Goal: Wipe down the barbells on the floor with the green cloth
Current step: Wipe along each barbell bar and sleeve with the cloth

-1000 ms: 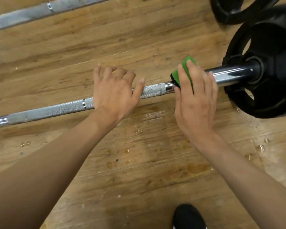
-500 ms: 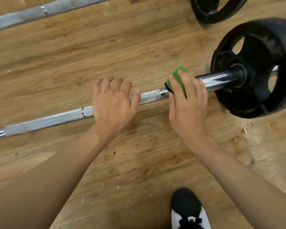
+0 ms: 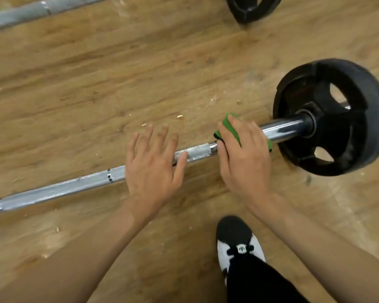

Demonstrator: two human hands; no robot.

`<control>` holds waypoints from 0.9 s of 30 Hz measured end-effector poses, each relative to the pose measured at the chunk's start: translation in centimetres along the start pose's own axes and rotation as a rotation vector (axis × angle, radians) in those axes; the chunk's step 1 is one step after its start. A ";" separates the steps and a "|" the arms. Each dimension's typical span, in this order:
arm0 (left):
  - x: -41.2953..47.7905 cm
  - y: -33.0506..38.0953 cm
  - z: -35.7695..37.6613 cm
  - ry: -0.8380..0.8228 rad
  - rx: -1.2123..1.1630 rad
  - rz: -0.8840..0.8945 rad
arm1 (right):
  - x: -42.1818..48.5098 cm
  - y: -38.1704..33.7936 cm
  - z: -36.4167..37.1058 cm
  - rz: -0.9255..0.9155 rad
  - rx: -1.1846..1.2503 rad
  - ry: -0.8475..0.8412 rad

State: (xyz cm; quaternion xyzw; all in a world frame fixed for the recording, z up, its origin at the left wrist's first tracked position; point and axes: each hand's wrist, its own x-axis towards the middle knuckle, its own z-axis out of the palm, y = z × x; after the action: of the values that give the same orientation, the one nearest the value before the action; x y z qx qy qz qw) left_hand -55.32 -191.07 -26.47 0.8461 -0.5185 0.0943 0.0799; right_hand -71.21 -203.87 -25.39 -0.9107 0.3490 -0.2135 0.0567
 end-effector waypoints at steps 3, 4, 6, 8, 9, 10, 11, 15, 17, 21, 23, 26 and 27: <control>-1.9 0.7 -0.3 0.007 0.008 0.018 | 0.9 0.0 -0.8 0.048 0.001 -0.018; -2.4 0.9 -0.5 -0.003 0.010 0.029 | 0.3 0.1 -1.1 0.058 0.018 -0.020; -3.4 1.3 -0.8 -0.022 0.009 0.049 | -2.6 -0.2 -1.7 0.048 0.035 -0.017; -4.9 1.7 -1.1 -0.013 0.016 0.051 | -6.0 -0.7 -2.3 0.020 -0.008 -0.023; -5.6 2.0 -1.2 0.000 0.018 0.054 | -6.5 -0.5 -2.6 0.008 -0.038 -0.035; -6.2 2.3 -1.2 0.011 0.020 0.058 | -5.9 -0.4 -2.7 0.012 -0.049 -0.060; -6.7 2.6 -1.2 0.020 0.028 0.060 | -4.7 -0.4 -2.7 0.038 -0.046 -0.094; -8.6 3.3 -1.6 0.028 0.030 0.074 | -3.9 -0.5 -3.4 0.111 -0.046 -0.083; -9.4 3.6 -1.9 0.020 0.020 0.081 | -7.6 -1.0 -4.5 0.093 -0.005 -0.055; -11.4 4.2 -1.9 0.028 0.024 0.109 | -9.4 -0.9 -4.8 0.075 -0.022 -0.060; -11.8 4.2 -1.9 0.052 0.042 0.131 | -7.1 -0.9 -4.5 0.119 -0.075 -0.081; -12.1 4.0 -1.8 0.064 0.031 0.131 | -7.6 -0.9 -4.9 0.118 -0.063 -0.077; -12.0 4.1 -1.8 0.063 0.024 0.128 | -8.8 -0.9 -5.3 0.096 -0.021 -0.073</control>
State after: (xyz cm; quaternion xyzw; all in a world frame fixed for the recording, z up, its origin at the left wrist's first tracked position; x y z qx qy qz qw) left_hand -64.44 -182.12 -27.51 0.8087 -0.5675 0.1321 0.0799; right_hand -78.78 -197.17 -23.46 -0.9006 0.3923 -0.1737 0.0701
